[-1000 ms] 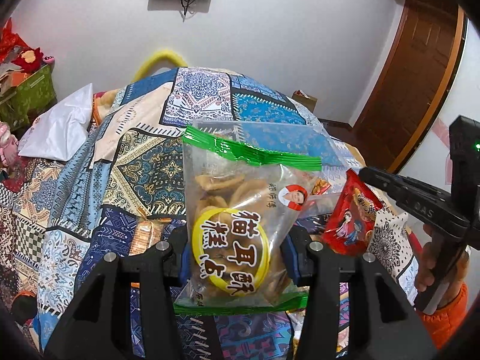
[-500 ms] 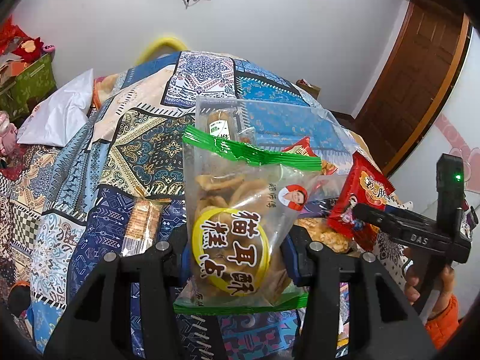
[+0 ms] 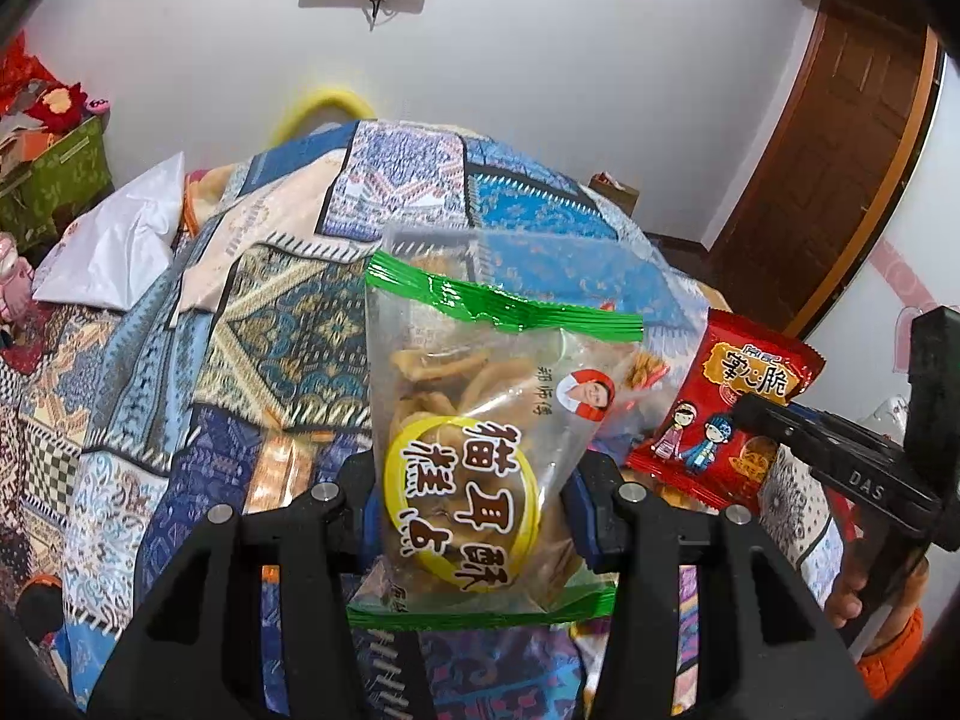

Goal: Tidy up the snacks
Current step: 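Carry the biscuit bag and red chip bag over the clear box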

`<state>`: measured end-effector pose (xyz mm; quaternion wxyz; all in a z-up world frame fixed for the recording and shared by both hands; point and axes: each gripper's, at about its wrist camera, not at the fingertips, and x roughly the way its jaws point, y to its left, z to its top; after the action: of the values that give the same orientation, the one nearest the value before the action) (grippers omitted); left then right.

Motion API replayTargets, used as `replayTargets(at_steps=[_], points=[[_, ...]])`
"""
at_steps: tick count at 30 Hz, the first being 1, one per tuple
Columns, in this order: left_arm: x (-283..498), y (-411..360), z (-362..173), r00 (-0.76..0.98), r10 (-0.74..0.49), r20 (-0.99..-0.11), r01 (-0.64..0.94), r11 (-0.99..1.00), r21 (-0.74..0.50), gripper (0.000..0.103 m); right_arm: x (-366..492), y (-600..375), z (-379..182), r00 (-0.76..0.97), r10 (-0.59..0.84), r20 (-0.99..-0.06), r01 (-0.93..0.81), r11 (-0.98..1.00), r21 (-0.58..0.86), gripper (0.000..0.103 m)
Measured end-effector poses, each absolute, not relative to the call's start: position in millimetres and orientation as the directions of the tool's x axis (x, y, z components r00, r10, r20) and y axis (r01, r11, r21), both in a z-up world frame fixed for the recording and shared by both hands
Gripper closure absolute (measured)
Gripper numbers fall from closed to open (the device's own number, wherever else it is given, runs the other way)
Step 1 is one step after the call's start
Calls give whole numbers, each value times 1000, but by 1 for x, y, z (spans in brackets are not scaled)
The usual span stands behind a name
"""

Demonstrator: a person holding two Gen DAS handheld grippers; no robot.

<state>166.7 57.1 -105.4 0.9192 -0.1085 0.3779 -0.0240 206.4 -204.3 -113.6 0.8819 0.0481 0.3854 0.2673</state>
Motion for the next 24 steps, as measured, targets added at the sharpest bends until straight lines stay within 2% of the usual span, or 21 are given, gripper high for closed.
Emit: replayTargets(at_steps=[14,24], points=[[235,44,-83,740,-103,-665,-30,982,-186,55,253,-199,-68,665,498,-557,-423,865,269,79],[293,39,-115,685,-80,-724,-61,984,-166,55,294,-162,-83,624,504,-597,-436,859,270,79]])
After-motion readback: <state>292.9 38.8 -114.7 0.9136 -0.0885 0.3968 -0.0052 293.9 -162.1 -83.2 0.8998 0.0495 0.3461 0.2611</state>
